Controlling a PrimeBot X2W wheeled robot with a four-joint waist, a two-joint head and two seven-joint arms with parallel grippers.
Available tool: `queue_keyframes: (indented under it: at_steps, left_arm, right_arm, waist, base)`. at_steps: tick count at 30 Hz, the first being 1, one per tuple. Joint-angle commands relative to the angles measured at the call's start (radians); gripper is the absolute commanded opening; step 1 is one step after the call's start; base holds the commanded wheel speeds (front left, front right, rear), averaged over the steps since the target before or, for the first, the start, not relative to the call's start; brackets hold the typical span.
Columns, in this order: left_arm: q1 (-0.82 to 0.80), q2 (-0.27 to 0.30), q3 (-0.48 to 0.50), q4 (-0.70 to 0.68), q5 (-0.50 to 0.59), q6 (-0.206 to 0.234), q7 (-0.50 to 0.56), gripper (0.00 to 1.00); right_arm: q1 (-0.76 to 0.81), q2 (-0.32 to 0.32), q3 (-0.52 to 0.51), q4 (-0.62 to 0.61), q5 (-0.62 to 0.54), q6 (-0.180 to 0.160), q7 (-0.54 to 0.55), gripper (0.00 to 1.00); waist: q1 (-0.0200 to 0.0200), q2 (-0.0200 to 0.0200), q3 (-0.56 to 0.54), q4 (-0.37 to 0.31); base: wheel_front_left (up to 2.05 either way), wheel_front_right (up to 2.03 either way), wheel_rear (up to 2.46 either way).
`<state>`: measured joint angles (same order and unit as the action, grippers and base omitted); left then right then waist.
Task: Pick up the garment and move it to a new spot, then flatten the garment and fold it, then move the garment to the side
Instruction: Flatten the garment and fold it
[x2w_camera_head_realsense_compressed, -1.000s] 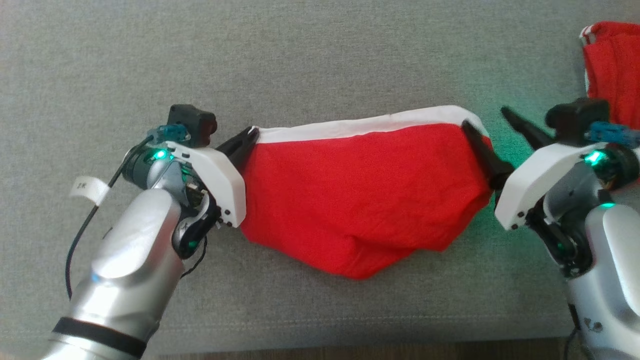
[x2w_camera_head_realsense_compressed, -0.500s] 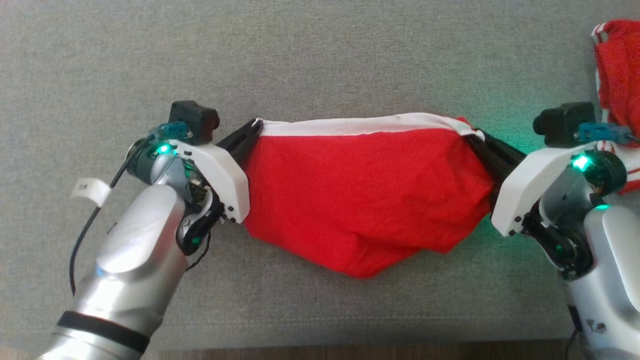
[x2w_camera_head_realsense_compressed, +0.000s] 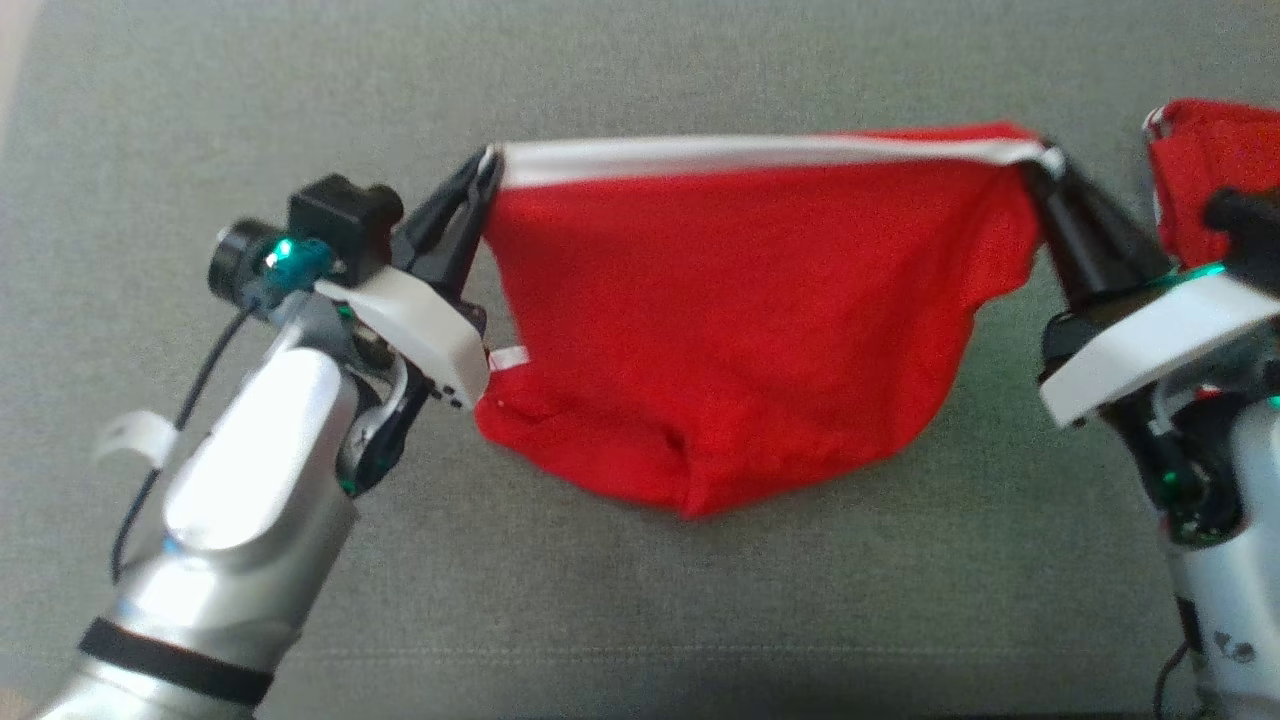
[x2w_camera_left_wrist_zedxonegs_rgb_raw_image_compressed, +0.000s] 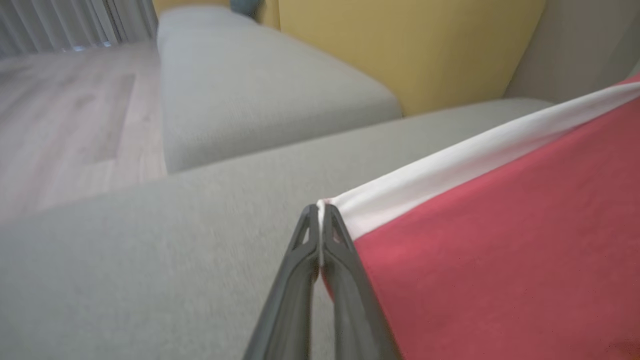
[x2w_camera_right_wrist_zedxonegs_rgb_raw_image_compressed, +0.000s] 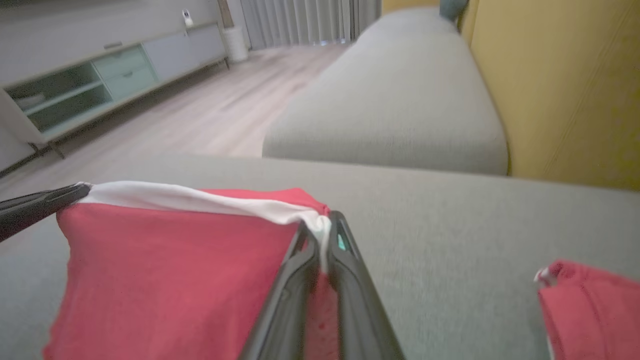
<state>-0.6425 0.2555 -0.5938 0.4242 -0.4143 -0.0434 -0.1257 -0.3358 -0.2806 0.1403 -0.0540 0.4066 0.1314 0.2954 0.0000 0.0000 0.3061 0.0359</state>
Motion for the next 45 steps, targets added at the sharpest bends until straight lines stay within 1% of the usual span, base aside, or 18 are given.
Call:
queue_keyframes:
  at_steps: [1, 5, 8, 11, 16, 20, 23, 26, 30, 31, 32, 33, 36, 41, 45]
  left_arm:
    - [-0.03, 0.047, 0.053, -0.042, 0.006, 0.011, -0.011, 0.0]
    - [-0.062, 0.087, 0.085, -0.181, 0.012, 0.027, -0.017, 0.0]
    - [-0.102, 0.112, 0.112, -0.274, 0.003, 0.035, 0.019, 0.0]
    - [-0.155, 0.128, 0.133, -0.336, -0.009, 0.041, 0.078, 0.0]
    - [-0.226, 0.126, 0.147, -0.369, -0.038, 0.046, 0.161, 0.0]
    - [-0.266, 0.114, 0.142, -0.35, -0.06, 0.034, 0.198, 0.0]
    - [-0.293, 0.101, 0.145, -0.298, -0.079, 0.022, 0.199, 0.0]
    - [-0.338, 0.082, 0.147, -0.221, -0.086, 0.005, 0.171, 0.0]
    - [-0.427, 0.051, 0.161, -0.067, -0.093, -0.013, 0.109, 0.0]
    - [-0.482, 0.034, 0.181, 0.015, -0.109, -0.021, 0.076, 0.0]
    - [-0.511, 0.026, 0.193, 0.053, -0.118, -0.025, 0.056, 0.0]
    - [-0.511, 0.026, 0.193, 0.053, -0.118, -0.025, 0.056, 0.0]
    - [-0.605, 0.017, 0.219, 0.155, -0.126, -0.035, -0.004, 0.0]
    - [-0.741, 0.021, 0.237, 0.299, -0.114, -0.048, -0.085, 0.0]
    - [-0.777, 0.006, 0.247, 0.398, -0.126, -0.059, -0.114, 0.0]
  right_arm:
    - [-0.012, -0.003, -0.01, -0.05, -0.005, -0.001, -0.015, 0.0]
    - [-0.043, 0.026, -0.068, -0.119, -0.025, -0.001, -0.046, 0.0]
    - [-0.07, 0.052, -0.113, -0.162, -0.036, -0.001, -0.034, 0.0]
    - [-0.1, 0.074, -0.144, -0.193, -0.039, -0.001, -0.015, 0.0]
    - [-0.131, 0.106, -0.168, -0.2, -0.021, -0.001, 0.016, 0.0]
    - [-0.152, 0.126, -0.174, -0.182, -0.007, -0.001, 0.031, 0.0]
    - [-0.173, 0.139, -0.169, -0.153, -0.001, -0.001, 0.034, 0.0]
    - [-0.223, 0.145, -0.166, -0.105, 0.0, -0.001, 0.029, 0.0]
    - [-0.341, 0.167, -0.157, 0.001, 0.005, -0.001, 0.002, 0.0]
    - [-0.417, 0.181, -0.15, 0.066, 0.015, -0.001, -0.015, 0.0]
    - [-0.457, 0.186, -0.147, 0.099, 0.014, -0.001, -0.03, 0.0]
    - [-0.457, 0.186, -0.147, 0.099, 0.014, -0.001, -0.03, 0.0]
    - [-0.581, 0.203, -0.139, 0.202, 0.01, -0.001, -0.088, 0.0]
    - [-0.754, 0.22, -0.114, 0.388, -0.008, -0.001, -0.229, 0.0]
    - [-0.85, 0.227, -0.059, 0.562, -0.026, -0.001, -0.333, 0.0]
  waist:
    - [0.0, 0.0, -0.031, 0.007]
    - [0.0, 0.0, -0.092, 0.019]
    - [0.0, 0.0, -0.133, 0.028]
    - [0.0, 0.0, -0.165, 0.035]
    - [0.0, 0.0, -0.198, 0.036]
    - [0.0, 0.0, -0.196, 0.035]
    - [0.0, 0.0, -0.182, 0.034]
    - [0.0, 0.0, -0.157, 0.032]
    - [0.0, 0.0, -0.115, 0.019]
    - [0.0, 0.0, -0.093, 0.01]
    - [0.0, 0.0, -0.082, 0.005]
    - [0.0, 0.0, -0.082, 0.005]
    - [0.0, 0.0, -0.052, -0.01]
    - [0.0, 0.0, -0.021, -0.024]
    - [0.0, 0.0, 0.027, -0.023]
  base:
    - [0.0, 0.0, 0.0]
    - [0.0, 0.0, 0.0]
    - [0.0, 0.0, 0.0]
    - [0.0, 0.0, 0.0]
    - [0.0, 0.0, 0.0]
    - [0.0, 0.0, 0.0]
    - [0.0, 0.0, 0.0]
    - [0.0, 0.0, 0.0]
    - [0.0, 0.0, 0.0]
    - [0.0, 0.0, 0.0]
    - [0.0, 0.0, 0.0]
    - [0.0, 0.0, 0.0]
    - [0.0, 0.0, 0.0]
    - [0.0, 0.0, 0.0]
    - [0.0, 0.0, 0.0]
